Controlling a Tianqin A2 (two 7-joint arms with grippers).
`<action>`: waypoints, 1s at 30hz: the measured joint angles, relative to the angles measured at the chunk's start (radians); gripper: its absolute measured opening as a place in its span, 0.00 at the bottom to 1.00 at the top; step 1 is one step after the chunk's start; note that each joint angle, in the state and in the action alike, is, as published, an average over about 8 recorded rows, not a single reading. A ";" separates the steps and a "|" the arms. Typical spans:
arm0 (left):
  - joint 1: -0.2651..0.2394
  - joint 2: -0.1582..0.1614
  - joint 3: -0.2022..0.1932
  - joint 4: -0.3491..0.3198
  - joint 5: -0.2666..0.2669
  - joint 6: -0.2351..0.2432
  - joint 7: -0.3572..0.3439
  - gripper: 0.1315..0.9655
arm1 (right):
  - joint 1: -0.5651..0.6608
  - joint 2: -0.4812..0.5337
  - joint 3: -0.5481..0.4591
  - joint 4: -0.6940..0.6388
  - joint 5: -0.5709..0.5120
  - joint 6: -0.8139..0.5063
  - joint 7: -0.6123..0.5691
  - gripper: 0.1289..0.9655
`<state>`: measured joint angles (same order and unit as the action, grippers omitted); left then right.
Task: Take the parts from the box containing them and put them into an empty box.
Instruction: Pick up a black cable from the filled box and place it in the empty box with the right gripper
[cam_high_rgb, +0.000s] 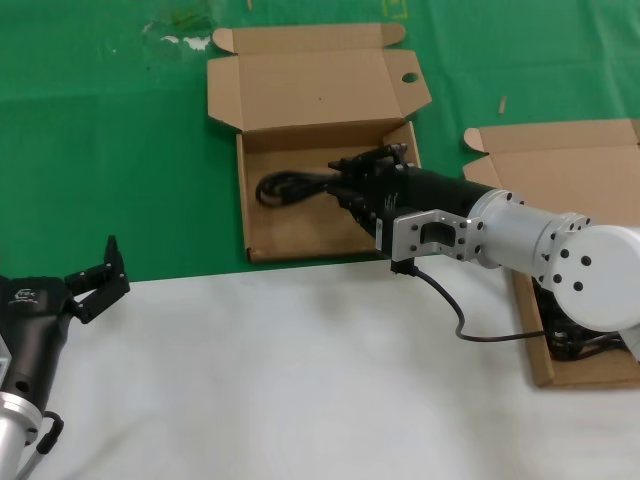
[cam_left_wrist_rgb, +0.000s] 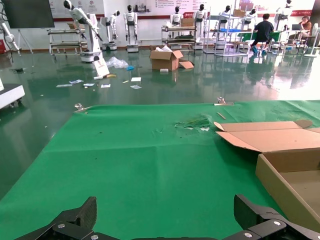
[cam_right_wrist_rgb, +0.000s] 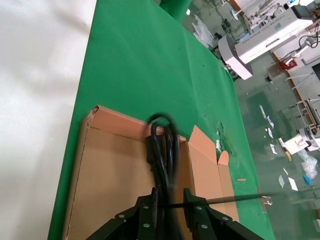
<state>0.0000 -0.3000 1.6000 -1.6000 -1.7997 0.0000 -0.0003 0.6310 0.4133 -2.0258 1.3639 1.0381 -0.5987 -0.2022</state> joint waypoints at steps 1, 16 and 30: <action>0.000 0.000 0.000 0.000 0.000 0.000 0.000 1.00 | 0.000 0.000 0.000 0.000 0.000 0.000 0.000 0.14; 0.000 0.000 0.000 0.000 0.000 0.000 0.000 1.00 | 0.000 0.000 0.000 0.000 0.000 0.000 0.000 0.29; 0.000 0.000 0.000 0.000 0.000 0.000 0.000 1.00 | 0.000 0.000 0.000 0.000 0.000 0.000 0.000 0.65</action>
<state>0.0000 -0.3000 1.6000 -1.6000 -1.7997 0.0000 -0.0003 0.6310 0.4133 -2.0258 1.3639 1.0381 -0.5987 -0.2023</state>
